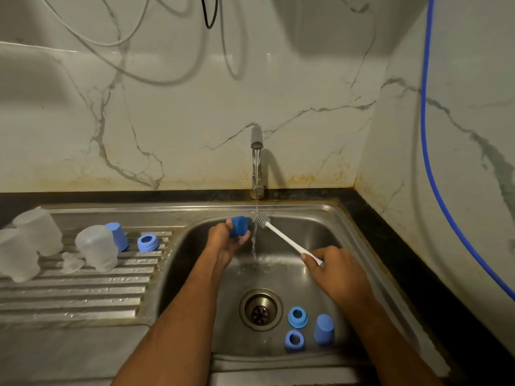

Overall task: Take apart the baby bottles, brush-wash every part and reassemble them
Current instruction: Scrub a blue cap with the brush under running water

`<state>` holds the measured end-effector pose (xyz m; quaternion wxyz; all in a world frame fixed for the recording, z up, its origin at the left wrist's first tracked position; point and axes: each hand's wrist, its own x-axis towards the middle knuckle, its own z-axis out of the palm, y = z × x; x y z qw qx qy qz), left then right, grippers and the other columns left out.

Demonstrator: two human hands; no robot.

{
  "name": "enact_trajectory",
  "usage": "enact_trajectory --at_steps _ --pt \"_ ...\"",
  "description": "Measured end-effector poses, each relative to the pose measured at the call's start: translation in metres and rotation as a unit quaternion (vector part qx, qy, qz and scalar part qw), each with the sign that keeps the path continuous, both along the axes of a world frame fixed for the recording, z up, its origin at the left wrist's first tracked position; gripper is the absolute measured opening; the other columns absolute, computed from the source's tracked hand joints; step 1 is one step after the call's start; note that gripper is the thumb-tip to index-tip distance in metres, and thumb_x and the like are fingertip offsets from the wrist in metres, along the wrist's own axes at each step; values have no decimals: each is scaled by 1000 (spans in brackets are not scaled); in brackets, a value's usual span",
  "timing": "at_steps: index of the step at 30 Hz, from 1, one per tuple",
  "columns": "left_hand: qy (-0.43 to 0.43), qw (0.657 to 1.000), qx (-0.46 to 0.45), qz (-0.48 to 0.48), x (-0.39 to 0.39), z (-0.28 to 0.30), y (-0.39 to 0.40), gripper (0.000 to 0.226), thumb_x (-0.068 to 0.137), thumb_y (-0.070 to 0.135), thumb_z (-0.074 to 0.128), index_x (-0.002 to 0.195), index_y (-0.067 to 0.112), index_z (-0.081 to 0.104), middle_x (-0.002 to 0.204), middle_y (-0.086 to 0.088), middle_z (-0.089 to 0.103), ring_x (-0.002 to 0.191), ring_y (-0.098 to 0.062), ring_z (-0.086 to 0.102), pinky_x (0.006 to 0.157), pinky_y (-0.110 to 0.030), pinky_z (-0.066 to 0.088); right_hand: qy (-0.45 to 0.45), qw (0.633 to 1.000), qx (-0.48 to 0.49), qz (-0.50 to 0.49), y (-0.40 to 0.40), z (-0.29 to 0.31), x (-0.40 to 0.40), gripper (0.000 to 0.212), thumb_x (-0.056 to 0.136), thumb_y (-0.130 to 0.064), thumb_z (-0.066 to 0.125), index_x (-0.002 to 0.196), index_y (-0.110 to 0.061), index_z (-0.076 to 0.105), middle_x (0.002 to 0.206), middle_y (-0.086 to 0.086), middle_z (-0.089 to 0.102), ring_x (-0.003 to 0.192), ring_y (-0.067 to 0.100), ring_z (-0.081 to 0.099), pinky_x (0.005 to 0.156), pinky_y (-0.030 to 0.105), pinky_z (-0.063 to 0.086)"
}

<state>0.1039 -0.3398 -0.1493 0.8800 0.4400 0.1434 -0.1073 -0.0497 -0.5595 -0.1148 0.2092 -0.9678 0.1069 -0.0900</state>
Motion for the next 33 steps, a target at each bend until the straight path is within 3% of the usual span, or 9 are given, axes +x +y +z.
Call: enact_trajectory --at_steps 3,5,9,14,18,23,25,28,33 --pt "5 999 -31 -15 4 1 2 33 101 10 50 134 5 47 133 -25 52 115 -40 62 97 -51 55 11 1000 -19 21 1 -2 2 38 101 -55 50 96 -25 72 80 -6 68 72 7 63 65 21 50" --pt "5 999 -23 -31 5 5 0 29 102 16 51 130 7 50 130 -25 55 113 -40 65 96 -52 56 4 998 -50 28 4 0 6 35 102 -54 50 98 -25 70 81 -7 66 70 6 59 60 17 43" --pt "-6 994 94 -47 3 9 -10 28 98 24 63 118 6 58 117 -20 61 106 -34 68 79 -39 62 4 996 -74 52 12 -2 11 38 104 -53 46 97 -23 69 77 -6 63 66 7 58 54 18 38" --pt "-29 992 123 -29 5 13 -7 30 94 15 68 120 1 62 115 -19 60 106 -31 65 89 -45 60 -14 989 -135 50 24 -1 14 37 108 -49 33 113 -27 61 81 -7 60 65 6 55 58 21 40" --pt "-46 989 138 -6 1 9 2 25 97 16 64 118 2 62 114 -18 62 105 -28 67 94 -47 58 9 992 -97 78 41 -9 9 38 109 -47 34 105 -22 62 84 -5 61 70 9 57 61 22 40" --pt "-41 988 151 8 -3 7 -2 13 99 14 59 105 2 61 110 -18 61 94 -25 65 96 -43 56 38 991 -49 119 37 -10 7 30 106 -45 44 86 -27 57 71 -8 51 61 6 48 55 20 34" --pt "-31 990 137 13 -2 8 -1 15 100 14 56 102 -1 60 106 -20 61 87 -24 64 93 -41 53 26 990 -47 128 34 -5 8 32 106 -46 44 82 -29 56 66 -8 51 59 7 50 56 22 40" --pt "-27 991 133 17 -3 11 2 12 102 12 52 98 3 59 103 -18 55 87 -21 56 94 -39 51 -7 991 -70 113 38 -4 10 37 107 -51 38 93 -27 63 68 -6 58 62 9 58 63 29 54" --pt "-6 997 66 33 -6 11 -2 6 100 6 52 98 2 53 104 -18 52 89 -23 58 102 -43 49 6 996 -41 80 43 -9 4 35 108 -48 37 86 -27 55 69 -7 53 60 6 51 52 21 33"
